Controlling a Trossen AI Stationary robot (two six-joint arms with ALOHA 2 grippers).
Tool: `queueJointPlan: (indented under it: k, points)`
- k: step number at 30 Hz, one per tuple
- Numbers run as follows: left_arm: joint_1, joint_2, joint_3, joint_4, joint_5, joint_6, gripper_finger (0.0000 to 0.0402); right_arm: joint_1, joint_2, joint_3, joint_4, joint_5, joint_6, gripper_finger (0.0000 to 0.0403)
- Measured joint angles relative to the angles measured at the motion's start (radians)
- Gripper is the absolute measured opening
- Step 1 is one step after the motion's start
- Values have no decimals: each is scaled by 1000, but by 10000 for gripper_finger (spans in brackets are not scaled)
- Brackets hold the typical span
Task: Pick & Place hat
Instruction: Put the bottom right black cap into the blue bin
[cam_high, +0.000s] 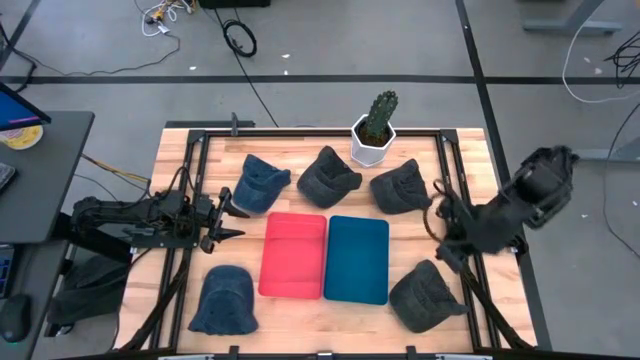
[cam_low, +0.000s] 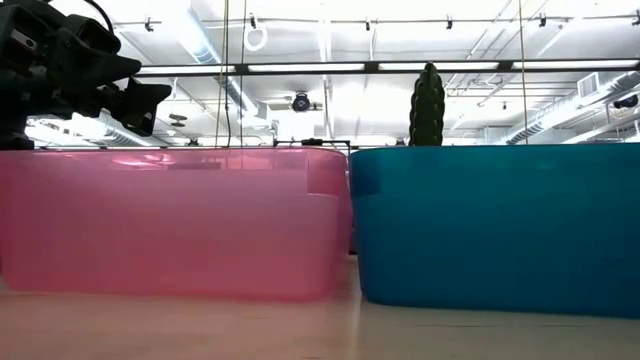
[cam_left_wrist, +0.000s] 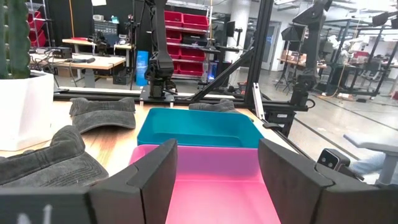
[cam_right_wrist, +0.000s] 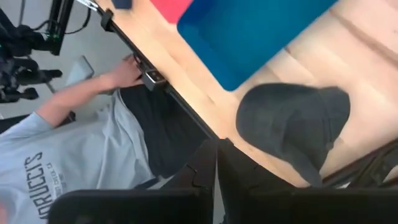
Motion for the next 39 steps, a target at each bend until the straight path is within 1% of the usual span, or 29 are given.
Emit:
queueJointPlan:
  k: [5,9,19,21,24,27,32,35,39]
  points:
    - [0,0,0,0,0,0,227,97,27,0,0,39,88,21]
    - [0,0,0,0,0,0,227,151,47,0,0,40,158,21]
    - [0,0,0,0,0,0,227,223,144,0,0,39,172,21]
    - [0,0,0,0,0,0,227,228,165,0,1,14,115,21]
    - [0,0,0,0,0,0,227,227,195,0,23,-27,-44,21]
    - [0,0,0,0,0,0,227,227,218,0,64,-32,-131,21]
    - [0,0,0,0,0,0,227,227,255,0,144,-32,-174,21]
    - [0,0,0,0,0,0,227,227,279,0,117,-50,-170,21]
    - [0,0,0,0,0,0,227,227,309,0,21,-55,-155,21]
